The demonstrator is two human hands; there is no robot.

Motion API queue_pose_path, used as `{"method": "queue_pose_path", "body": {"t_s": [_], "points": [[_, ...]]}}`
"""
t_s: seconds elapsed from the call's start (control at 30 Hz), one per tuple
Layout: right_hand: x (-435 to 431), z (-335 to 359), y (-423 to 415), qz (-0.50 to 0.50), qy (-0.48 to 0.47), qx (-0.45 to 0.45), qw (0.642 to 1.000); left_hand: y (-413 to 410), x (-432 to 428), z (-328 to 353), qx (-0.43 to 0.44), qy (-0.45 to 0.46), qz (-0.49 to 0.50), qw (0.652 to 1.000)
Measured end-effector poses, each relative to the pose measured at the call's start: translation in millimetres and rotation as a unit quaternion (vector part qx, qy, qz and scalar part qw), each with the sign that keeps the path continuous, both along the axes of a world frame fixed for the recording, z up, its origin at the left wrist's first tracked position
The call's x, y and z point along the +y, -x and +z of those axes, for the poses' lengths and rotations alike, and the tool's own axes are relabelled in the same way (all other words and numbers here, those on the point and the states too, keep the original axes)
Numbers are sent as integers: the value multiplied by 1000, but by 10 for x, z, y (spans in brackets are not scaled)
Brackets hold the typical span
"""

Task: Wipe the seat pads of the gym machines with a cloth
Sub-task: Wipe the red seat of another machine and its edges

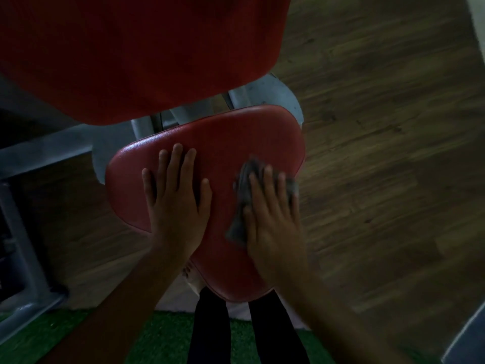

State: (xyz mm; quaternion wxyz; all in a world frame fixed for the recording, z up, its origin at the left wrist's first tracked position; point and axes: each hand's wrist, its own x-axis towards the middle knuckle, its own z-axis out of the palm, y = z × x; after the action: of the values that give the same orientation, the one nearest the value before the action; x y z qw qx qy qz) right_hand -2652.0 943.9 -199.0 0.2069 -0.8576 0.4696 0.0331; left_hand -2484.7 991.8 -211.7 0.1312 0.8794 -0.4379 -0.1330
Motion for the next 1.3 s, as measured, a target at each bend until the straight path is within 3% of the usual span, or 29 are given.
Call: {"method": "queue_pose_path", "body": {"t_s": [0.13, 0.33, 0.4, 0.47, 0.53, 0.67, 0.77, 0.83, 0.9, 0.97, 1.03, 1.13, 1.3], "points": [[-832, -167, -450, -69, 37, 25, 997, -151, 64, -1, 1, 28, 17, 999], [-986, -181, -778, -64, 57, 30, 996, -488, 324, -129, -5, 7, 99, 995], [-728, -138, -877, 50, 82, -8, 995, -482, 322, -144, -8, 6, 91, 996], [-542, -109, -821, 239, 73, -28, 968, -492, 312, -131, -5, 6, 89, 996], [-722, -160, -781, 324, 81, -20, 942, -524, 332, -113, 11, 5, 87, 996], [-745, -200, -1014, 137, 97, -5, 986, -543, 321, -77, 44, 20, 97, 994], [-373, -131, -955, 224, 51, -39, 972, -469, 218, 15, 57, 48, 153, 985], [-452, 1, -827, 230, -53, -117, 965, -330, 119, 113, 34, 79, 151, 985], [-672, 129, -771, 128, -166, -213, 954, -126, -14, 197, 48, 124, 110, 985], [-870, 200, -733, 50, -141, -254, 955, 97, -161, 220, 63, 126, 69, 988], [-1033, 162, -660, 31, -111, -245, 963, 300, -305, 181, 40, 73, 56, 995], [-1140, -22, -572, 56, -112, -216, 968, 477, -440, 61, -6, 0, 71, 997], [-1079, -159, -518, 86, -78, -174, 978, 531, -415, -36, -28, -30, 83, 996]]}}
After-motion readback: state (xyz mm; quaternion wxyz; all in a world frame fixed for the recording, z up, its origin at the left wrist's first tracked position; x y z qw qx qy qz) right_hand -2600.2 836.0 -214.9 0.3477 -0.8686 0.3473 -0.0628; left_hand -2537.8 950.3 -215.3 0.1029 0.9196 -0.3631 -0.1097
